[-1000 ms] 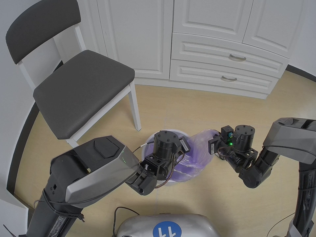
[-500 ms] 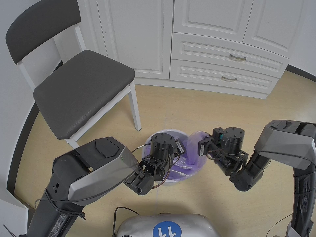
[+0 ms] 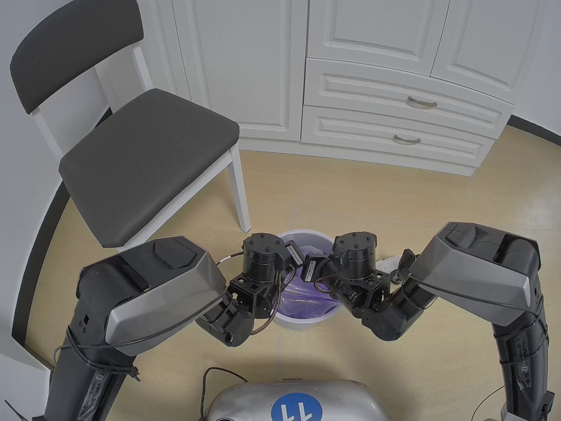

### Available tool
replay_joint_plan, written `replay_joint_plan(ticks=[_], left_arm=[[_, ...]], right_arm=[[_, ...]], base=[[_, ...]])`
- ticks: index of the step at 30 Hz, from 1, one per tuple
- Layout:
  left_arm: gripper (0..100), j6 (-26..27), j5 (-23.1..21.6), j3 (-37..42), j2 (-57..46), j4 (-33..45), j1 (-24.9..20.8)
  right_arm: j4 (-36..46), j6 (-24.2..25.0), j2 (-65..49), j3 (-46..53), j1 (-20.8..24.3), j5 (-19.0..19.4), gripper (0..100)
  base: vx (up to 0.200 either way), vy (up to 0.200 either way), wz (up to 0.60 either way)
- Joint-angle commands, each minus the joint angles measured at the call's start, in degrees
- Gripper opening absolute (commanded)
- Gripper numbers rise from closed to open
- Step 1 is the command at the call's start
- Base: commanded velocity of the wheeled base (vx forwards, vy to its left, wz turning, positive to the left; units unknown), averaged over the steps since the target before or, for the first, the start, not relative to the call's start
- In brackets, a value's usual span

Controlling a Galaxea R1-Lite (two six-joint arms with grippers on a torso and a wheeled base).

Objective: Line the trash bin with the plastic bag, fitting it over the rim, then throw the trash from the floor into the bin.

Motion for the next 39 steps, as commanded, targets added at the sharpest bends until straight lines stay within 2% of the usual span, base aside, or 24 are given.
replay_joint_plan(ticks=[1,7,13,19,27,30,32,33,35,39], left_arm=[[0,0.4,-1.1,0.4,0.5,-1.2,-0.5],[0,0.4,-1.1,-0.8,3.2,-2.8,-1.7],[0,0.5,-1.0,-2.4,3.9,-3.0,-3.2],[0,1.4,-0.9,-2.8,3.5,-2.7,-2.5],[0,3.2,-1.2,-2.7,0.9,-2.7,2.6],[0,3.2,-1.6,-1.8,1.0,-2.3,5.9],[0,3.2,-1.5,-1.7,1.2,-2.3,6.2],[0,3.2,-1.5,-0.3,1.5,-2.4,7.6],[0,3.3,-1.5,0.0,1.3,-2.4,7.9],[0,5.8,-1.8,2.7,-1.0,-2.3,9.6]], right_arm=[[1.5,2.3,7.6,-7.7,-2.7,-2.5,0],[4.0,2.7,8.4,-10.0,-4.7,-2.8,0],[5.0,2.3,3.5,-8.2,-7.0,-2.9,0],[7.3,2.3,0.4,-7.0,-7.0,-2.8,0],[10.7,1.3,-3.0,-5.4,-8.8,-2.6,0],[11.3,0.3,-2.8,-5.0,-9.6,-2.3,0],[11.3,0.2,-2.8,-4.9,-9.6,-2.2,0],[12.1,-1.2,-2.8,-4.4,-10.3,-2.2,0],[12.2,-1.6,-3.0,-4.2,-10.5,-2.2,0],[12.0,-5.5,-4.5,-1.3,-12.2,-2.1,0]], base=[[0.000,0.000,0.00],[0.000,0.000,0.00],[0.000,0.000,0.00],[0.000,0.000,0.00],[0.000,0.000,0.00],[0.000,0.000,0.00],[0.000,0.000,0.00],[0.000,0.000,0.00],[0.000,0.000,0.00],[0.000,0.000,0.00]])
